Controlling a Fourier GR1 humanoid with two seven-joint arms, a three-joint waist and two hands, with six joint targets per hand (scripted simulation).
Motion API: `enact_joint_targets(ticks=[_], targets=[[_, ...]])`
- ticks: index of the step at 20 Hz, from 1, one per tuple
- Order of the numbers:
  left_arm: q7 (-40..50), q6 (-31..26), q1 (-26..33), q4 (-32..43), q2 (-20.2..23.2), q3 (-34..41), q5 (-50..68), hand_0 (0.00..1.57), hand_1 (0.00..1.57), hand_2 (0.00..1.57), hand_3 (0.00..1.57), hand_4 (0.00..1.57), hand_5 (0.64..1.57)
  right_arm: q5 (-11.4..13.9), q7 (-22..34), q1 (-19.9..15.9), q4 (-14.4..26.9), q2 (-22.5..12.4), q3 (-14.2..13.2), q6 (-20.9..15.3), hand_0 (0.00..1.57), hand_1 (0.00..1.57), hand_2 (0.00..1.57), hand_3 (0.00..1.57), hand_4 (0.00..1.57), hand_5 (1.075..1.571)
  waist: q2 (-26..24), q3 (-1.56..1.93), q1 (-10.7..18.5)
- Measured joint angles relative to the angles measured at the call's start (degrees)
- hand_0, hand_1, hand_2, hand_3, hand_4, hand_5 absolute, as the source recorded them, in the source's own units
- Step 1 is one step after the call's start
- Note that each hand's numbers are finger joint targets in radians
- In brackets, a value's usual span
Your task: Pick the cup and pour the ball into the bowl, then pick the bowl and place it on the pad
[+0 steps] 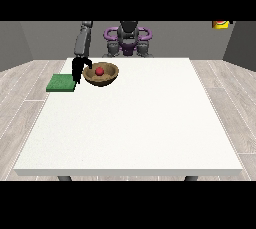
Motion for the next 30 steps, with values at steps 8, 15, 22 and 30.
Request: enact_joint_targets(ticks=[8,15,22,30], targets=[[1.4,-1.4,-1.8,-2.6,3.3,1.4,3.1,0.00,0.00,0.00,0.00,1.02,1.538,-1.0,-5.0,-0.8,0.2,-1.1,-0.7,2.4,0.00,0.00,0.00,0.00,0.43,1.546,3.6,-1.29,0.8],[2.1,-3.1,-1.6,-2.1,5.1,2.2,4.8,0.00,0.00,0.00,0.00,1.02,1.543,0.5,-3.9,-2.2,0.2,0.1,-0.3,-2.4,0.00,0.00,0.00,0.00,0.50,1.556,3.7,-1.06,1.5],[1.9,-4.9,-1.6,-3.0,6.4,3.6,7.3,0.00,0.00,0.00,0.00,1.06,1.528,0.9,-5.0,-0.8,-0.4,0.4,-1.1,-8.5,1.57,1.57,1.57,1.57,0.91,1.478,5.3,-1.51,4.2],[2.2,-5.6,-1.9,-3.0,7.2,4.5,8.8,0.00,0.00,0.00,0.00,1.18,1.525,3.1,-4.9,2.0,-4.6,-0.1,0.9,-14.8,1.57,1.57,1.57,1.27,1.02,1.545,5.9,-0.86,5.9]])
